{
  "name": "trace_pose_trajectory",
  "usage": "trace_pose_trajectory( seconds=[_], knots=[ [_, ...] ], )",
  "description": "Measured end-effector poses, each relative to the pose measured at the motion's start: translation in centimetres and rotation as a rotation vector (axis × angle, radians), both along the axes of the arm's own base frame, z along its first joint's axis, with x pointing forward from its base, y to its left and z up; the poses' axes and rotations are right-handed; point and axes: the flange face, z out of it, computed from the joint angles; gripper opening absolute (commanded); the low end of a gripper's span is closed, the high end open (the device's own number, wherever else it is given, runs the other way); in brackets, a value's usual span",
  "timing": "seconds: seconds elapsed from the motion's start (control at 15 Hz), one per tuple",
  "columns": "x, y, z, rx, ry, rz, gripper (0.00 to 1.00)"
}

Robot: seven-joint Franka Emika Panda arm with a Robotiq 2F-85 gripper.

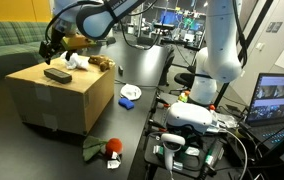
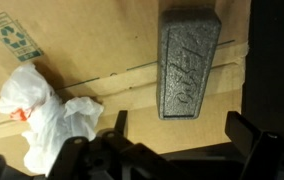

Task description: Put the white towel on the table, the moose on the box, the blue sponge on the table, the white cloth on the box, the duster on the table, lastly, the turnip plushie on the box

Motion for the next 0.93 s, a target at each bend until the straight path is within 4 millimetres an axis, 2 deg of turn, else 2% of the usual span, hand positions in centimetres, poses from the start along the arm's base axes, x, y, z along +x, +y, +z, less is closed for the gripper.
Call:
trace_pose_trajectory(
  seconds=[0.4,0.93],
  knots=[
    [-0.1,1.0,-3.4,0.056,0.050,0.027,1.00],
    [-0.4,2.2,-6.2,0.049,0.094,0.082,1.00]
  ],
)
